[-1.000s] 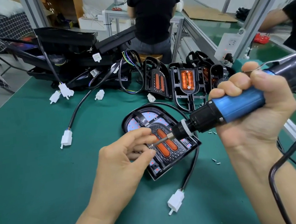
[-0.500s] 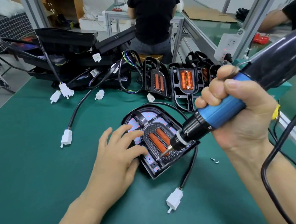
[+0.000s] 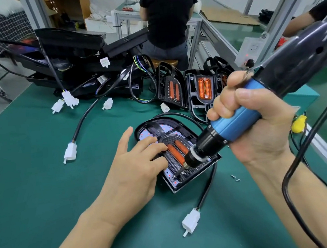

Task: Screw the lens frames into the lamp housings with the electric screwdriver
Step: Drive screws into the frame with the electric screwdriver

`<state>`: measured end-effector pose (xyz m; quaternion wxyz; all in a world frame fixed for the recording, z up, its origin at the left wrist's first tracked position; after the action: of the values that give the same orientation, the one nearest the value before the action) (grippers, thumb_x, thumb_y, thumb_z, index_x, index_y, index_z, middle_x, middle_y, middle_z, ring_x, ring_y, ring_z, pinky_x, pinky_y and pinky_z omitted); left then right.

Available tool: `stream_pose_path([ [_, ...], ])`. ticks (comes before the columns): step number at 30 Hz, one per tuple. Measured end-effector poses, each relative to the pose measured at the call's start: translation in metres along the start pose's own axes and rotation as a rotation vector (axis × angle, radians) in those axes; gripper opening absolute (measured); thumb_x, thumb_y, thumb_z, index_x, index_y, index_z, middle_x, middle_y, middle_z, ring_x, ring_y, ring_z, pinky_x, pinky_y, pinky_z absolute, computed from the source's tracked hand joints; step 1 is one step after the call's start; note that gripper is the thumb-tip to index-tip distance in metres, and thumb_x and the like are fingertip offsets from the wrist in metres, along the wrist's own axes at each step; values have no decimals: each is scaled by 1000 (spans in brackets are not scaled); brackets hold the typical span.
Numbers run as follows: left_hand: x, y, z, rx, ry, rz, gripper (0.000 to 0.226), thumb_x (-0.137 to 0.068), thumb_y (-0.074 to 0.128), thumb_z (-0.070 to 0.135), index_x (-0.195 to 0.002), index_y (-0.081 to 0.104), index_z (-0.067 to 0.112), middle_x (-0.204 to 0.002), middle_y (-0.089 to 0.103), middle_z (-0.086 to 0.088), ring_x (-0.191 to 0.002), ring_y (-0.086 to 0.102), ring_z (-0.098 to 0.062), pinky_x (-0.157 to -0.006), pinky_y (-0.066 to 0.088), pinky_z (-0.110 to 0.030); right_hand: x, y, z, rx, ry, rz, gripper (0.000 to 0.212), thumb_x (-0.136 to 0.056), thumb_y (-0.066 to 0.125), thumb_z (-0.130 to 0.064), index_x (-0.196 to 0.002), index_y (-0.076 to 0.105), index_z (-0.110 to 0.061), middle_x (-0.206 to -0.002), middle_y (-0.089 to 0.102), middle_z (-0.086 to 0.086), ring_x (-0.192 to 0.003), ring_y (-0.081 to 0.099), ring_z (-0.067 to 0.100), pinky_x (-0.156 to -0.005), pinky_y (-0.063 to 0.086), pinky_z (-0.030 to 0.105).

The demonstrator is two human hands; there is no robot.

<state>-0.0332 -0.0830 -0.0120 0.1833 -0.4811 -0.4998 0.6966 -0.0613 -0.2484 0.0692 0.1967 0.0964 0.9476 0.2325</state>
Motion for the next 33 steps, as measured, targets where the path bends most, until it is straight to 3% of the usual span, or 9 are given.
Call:
stream_pose_path([
  [5,-2,3,0,43,7,38,26,-51,71,-5,-66,67,16,-100,70,-3,-86,69,-21,-101,30,-59,-4,12,2,29,-9,-119,16,-56,57,-13,-71,62,-15,-50,49,-3,-43,46,13,-54,44,24],
  [7,-2,5,-1,68,13,32,21,-57,64,-2,-67,67,17,-103,70,-3,-79,69,-20,-106,35,-49,-6,20,3,40,-6,-187,20,-57,56,-11,-77,60,-11,-51,51,-4,-43,46,13,-53,43,24],
  [9,-2,6,-3,108,-1,13,26,-66,45,5,-67,67,17,-105,70,-2,-70,66,-19,-96,37,-37,-7,26,7,34,21,-240,29,-57,56,-10,-85,51,-5,-54,56,-4,-42,46,13,-52,43,24],
  [12,-1,8,-5,154,-14,3,37,-66,31,8,-62,66,18,-105,69,0,-61,59,-21,-78,36,-27,-7,32,14,66,58,-310,24,-57,57,-10,-80,58,-9,-53,55,-4,-43,46,12,-52,41,24],
  [16,0,11,-8,174,-17,35,32,-61,39,3,-61,66,20,-106,70,1,-59,52,-19,-73,35,-27,-4,37,17,95,61,-391,30,-59,56,-10,-87,47,-3,-58,60,-8,-44,48,12,-53,42,25],
  [19,-1,10,-9,203,-21,52,27,-54,50,1,-60,66,21,-105,70,3,-59,47,-18,-70,33,-27,-2,41,17,102,64,-467,25,-59,56,-10,-82,64,-16,-52,56,-6,-44,48,13,-54,41,26],
  [24,-1,10,-9,220,-27,76,28,-46,61,-2,-59,66,23,-104,71,6,-59,29,-15,-68,29,-24,4,44,17,92,73,-590,30,-62,55,-8,-85,68,-22,-56,58,-8,-47,48,11,-53,39,27],
  [33,0,8,-10,223,-32,63,27,-45,63,-1,-58,67,23,-101,71,8,-57,31,-15,-67,29,-23,3,47,18,119,92,-575,23,-59,56,-7,-75,62,-23,-54,57,-7,-45,50,9,-53,42,25],
])
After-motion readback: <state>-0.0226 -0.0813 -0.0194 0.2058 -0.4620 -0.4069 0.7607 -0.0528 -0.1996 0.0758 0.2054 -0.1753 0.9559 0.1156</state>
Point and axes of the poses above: each hand's wrist, its own x-axis away from the middle knuckle, its own y-axis out of the palm, z = x × y, the point moved 4 cm from there along -x, towards the middle knuckle
